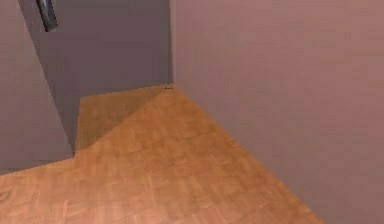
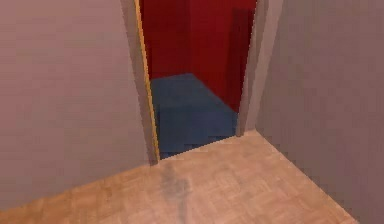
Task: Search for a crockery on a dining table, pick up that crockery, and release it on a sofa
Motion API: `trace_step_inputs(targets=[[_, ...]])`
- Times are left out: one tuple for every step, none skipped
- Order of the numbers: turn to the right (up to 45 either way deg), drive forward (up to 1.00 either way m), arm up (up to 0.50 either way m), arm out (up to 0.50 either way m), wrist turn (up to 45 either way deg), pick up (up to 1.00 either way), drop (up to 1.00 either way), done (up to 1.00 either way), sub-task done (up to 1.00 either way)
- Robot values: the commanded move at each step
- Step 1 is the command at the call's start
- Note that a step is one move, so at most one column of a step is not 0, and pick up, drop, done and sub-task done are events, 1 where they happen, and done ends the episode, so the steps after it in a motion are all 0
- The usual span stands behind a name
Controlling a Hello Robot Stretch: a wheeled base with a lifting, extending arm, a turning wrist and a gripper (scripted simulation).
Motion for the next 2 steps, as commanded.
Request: trace_step_inputs(targets=[[-18.0,0.0,0.0,0.0,0.0,0.0,0.0,0.0,0.0],[0.0,1.0,0.0,0.0,0.0,0.0,0.0,0.0,0.0]])
